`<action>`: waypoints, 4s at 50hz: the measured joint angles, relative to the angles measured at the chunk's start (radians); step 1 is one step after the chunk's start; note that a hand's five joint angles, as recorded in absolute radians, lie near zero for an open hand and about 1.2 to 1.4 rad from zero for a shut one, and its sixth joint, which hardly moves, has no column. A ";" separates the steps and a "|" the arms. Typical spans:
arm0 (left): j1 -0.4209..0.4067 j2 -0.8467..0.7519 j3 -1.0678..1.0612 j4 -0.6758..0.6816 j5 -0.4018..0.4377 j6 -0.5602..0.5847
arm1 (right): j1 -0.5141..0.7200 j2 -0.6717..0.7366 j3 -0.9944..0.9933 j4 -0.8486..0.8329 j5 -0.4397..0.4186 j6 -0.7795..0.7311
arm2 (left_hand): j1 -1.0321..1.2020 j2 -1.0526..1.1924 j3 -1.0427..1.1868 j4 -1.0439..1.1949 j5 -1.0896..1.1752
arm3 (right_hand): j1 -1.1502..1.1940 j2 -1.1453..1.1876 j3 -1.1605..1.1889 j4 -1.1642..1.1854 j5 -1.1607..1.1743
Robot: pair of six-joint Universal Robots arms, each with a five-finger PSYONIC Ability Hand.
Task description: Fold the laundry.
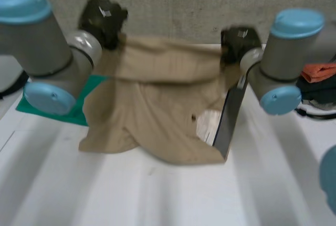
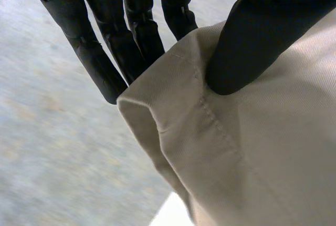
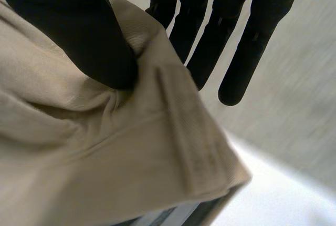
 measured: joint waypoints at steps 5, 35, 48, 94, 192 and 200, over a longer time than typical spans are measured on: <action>0.022 0.056 0.117 0.002 0.010 -0.039 | 0.007 -0.178 0.075 -0.191 0.014 -0.070 | 0.022 0.000 0.000 0.000 0.000 | 0.000 0.000 0.000 0.000 0.000; 0.082 0.592 0.051 -0.186 0.084 -0.232 | -0.022 -0.691 0.205 0.109 -0.149 -0.159 | 0.024 0.002 0.001 0.001 0.010 | 0.000 0.000 0.000 0.000 0.013; 0.132 0.421 0.253 -0.171 0.049 -0.274 | -0.027 -0.634 0.194 0.053 -0.120 -0.097 | 0.024 0.002 0.001 0.003 0.010 | 0.000 0.000 0.000 0.000 0.013; -0.012 0.228 -0.255 -0.257 -0.088 -0.197 | -0.116 -0.418 0.530 0.124 -0.237 -0.305 | -0.832 -0.912 -0.912 -0.912 -0.877 | -0.913 -0.973 -0.977 -0.980 -0.941; -0.064 -0.035 -0.170 0.116 0.024 0.143 | -0.200 -0.413 0.805 -0.117 -0.166 -0.387 | 0.032 0.001 0.001 0.003 0.000 | -0.057 -0.006 0.004 0.002 0.023; -0.085 -0.377 0.323 0.153 -0.059 0.171 | -0.138 -0.218 0.630 -0.446 0.034 -0.367 | 0.000 -0.033 -0.021 -0.019 -0.022 | -0.113 -0.053 -0.045 -0.045 -0.025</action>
